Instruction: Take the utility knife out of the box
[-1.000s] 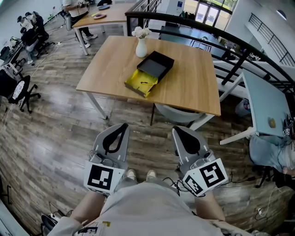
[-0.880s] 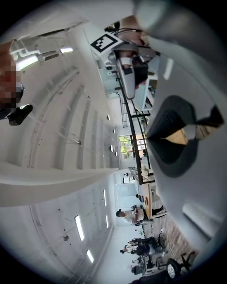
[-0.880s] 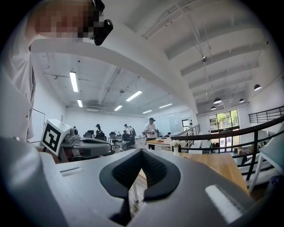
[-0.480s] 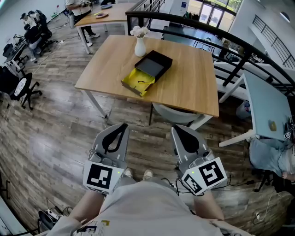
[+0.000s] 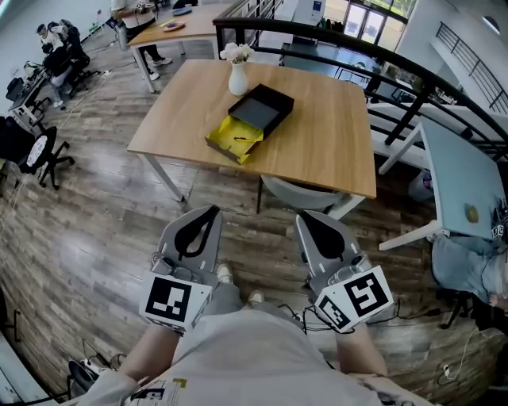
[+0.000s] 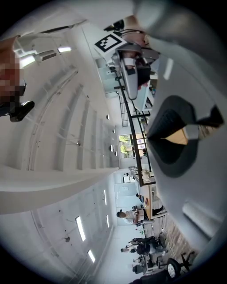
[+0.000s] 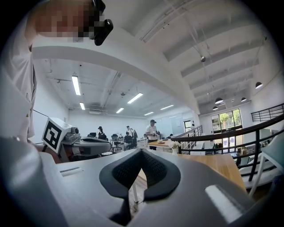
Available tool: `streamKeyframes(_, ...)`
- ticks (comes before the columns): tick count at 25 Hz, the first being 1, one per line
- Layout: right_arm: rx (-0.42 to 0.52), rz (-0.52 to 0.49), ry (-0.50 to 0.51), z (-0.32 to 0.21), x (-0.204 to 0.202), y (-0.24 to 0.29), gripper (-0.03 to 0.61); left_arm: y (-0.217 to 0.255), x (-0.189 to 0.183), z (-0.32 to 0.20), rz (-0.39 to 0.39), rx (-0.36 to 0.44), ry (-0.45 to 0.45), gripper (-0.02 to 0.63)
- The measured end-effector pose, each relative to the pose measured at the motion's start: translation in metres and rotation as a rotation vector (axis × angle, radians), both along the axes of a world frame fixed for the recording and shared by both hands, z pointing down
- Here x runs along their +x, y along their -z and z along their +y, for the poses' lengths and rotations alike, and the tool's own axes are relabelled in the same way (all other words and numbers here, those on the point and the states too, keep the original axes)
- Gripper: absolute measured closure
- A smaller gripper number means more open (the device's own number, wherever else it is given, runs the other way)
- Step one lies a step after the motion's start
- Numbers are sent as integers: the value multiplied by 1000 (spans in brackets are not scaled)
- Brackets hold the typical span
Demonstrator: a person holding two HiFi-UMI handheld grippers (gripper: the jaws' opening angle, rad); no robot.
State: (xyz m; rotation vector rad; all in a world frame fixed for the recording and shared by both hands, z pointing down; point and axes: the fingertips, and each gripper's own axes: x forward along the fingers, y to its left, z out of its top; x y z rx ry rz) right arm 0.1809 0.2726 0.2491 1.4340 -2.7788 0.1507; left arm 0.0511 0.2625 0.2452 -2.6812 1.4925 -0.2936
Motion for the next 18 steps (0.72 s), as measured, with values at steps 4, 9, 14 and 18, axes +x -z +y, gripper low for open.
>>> streamKeyframes(4,3,0,8,-5,-2,1,578,-3,-5,-3,-14,21,7,613)
streamKeyframes(9,-3,25,28,-15,-8,-2,578,-6,-10,-13,3,10,16,612)
streamKeyframes(14,-6,26,31,-32,-17,-5,578,-13,-18,-30,9,7,21,612)
streamKeyframes(18,-11,41,39,-52,-29,-10,578,-17,-29,-49,22,5,25,612)
